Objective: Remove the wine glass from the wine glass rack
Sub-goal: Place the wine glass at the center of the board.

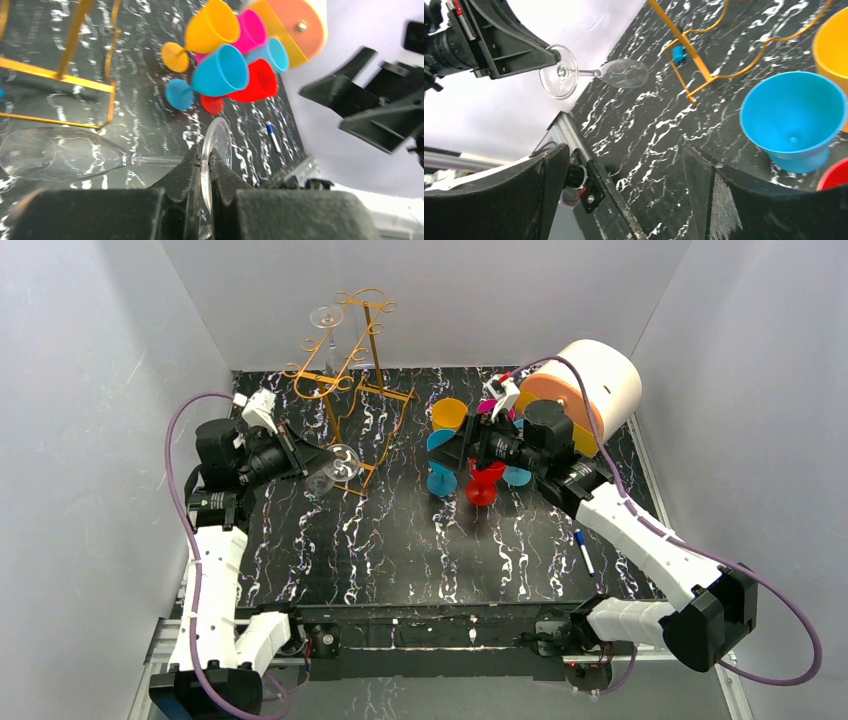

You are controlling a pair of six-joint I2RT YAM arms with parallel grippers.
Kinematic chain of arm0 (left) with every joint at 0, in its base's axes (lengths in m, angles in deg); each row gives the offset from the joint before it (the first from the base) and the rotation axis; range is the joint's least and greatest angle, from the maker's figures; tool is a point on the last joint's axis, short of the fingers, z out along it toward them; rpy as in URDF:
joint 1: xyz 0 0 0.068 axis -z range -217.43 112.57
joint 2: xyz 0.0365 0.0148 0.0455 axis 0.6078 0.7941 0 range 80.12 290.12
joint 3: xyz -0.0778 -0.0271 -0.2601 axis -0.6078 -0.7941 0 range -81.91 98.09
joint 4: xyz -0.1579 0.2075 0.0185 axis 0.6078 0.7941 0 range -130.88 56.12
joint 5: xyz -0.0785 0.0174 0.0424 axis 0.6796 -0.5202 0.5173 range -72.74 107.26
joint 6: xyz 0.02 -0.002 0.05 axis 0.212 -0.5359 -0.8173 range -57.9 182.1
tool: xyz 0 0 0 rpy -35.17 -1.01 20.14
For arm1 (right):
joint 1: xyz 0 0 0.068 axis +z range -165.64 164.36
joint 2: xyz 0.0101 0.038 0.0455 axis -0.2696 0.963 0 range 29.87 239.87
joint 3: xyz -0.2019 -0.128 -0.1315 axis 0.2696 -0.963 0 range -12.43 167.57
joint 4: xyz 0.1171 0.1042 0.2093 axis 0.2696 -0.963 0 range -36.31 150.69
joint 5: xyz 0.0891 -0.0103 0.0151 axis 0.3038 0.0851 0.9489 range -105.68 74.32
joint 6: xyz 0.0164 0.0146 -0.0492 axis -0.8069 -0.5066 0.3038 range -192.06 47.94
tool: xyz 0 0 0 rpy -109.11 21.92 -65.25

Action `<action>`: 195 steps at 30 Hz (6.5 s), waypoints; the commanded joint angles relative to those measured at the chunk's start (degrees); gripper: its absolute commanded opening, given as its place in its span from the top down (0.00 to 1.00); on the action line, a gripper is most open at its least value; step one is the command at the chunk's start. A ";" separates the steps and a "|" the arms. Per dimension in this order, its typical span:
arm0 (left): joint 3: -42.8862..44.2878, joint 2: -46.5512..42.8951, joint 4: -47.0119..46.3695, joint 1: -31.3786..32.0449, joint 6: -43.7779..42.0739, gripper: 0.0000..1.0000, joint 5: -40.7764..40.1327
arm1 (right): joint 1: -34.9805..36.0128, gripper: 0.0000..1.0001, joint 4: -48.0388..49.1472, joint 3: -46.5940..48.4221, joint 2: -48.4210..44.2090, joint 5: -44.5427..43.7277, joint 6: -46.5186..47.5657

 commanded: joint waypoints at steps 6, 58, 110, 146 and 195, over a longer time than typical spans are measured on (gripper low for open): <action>1.19 -0.26 -4.49 5.80 1.55 1.00 11.65 | -0.09 0.24 8.11 3.18 4.15 16.29 -5.11; -9.82 0.56 -27.39 25.86 13.37 0.68 5.73 | 2.77 0.99 16.22 6.20 11.83 23.38 -7.68; -11.16 -17.56 -4.23 27.40 -27.50 1.00 24.62 | -16.75 0.23 21.52 -4.62 6.80 33.65 -18.06; -8.89 -7.86 -5.98 27.40 -39.31 1.00 37.30 | -10.57 0.57 40.52 -3.24 14.86 51.89 -31.33; -8.50 -8.06 4.51 26.94 -46.88 1.00 12.58 | -10.61 0.46 42.87 -4.59 5.46 61.15 -29.94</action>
